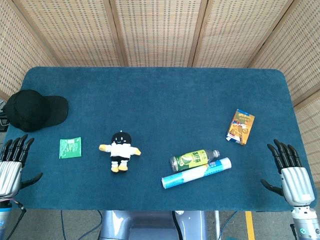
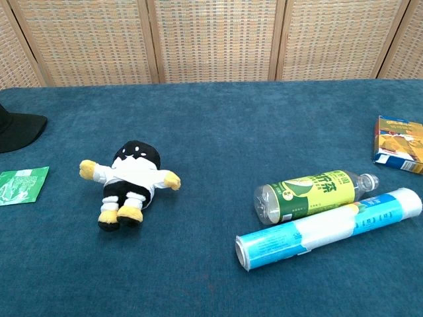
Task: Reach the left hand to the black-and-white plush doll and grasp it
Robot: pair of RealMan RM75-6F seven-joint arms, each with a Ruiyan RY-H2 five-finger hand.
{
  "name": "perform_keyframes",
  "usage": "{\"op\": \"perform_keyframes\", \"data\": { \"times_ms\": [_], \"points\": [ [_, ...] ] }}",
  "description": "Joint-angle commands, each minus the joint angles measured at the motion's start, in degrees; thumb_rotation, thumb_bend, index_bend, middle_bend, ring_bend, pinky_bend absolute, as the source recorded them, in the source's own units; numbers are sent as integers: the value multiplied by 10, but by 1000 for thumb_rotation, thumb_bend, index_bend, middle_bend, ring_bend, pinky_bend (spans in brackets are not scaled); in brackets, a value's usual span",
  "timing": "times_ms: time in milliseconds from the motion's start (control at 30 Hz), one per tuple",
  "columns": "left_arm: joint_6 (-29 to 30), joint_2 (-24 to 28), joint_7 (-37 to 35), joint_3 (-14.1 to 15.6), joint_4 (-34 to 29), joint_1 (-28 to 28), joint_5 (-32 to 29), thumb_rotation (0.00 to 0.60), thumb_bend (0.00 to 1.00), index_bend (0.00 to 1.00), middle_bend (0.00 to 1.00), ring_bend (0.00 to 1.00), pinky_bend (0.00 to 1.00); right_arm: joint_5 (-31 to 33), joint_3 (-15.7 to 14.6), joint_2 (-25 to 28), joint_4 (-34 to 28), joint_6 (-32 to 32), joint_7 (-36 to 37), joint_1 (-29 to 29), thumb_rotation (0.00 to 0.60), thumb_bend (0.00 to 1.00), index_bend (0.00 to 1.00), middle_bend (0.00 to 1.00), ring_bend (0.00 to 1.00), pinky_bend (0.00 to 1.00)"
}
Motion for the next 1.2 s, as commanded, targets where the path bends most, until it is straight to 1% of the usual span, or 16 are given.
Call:
{"op": "perform_keyframes", "data": {
  "times_ms": [33,400,1000,1067,1200],
  "points": [
    [-1,0,0,0,0,0,0,600,171,0,0,0,0,1,1,-2,0,0,-1,0,600,138,0,0,0,0],
    [2,-3,2,0,2,0,3,600,172,0,0,0,0,0,1,-1,1,4,5,-1,600,138,0,0,0,0],
    [-11,-4,-5,-2,-1,-7,-3,600,177,1,0,0,0,2,-1,2,-2,1,6,-2,600,138,6,0,0,0],
    [-20,-2,-8,-4,-8,-12,-6,600,177,10,0,0,0,4,0,3,-2,2,9,-2,600,138,6,0,0,0],
    [-52,4,-6,-9,-23,-28,-18,600,178,86,0,0,0,8,2,5,-2,0,15,-2,600,137,7,0,0,0]
  ]
}}
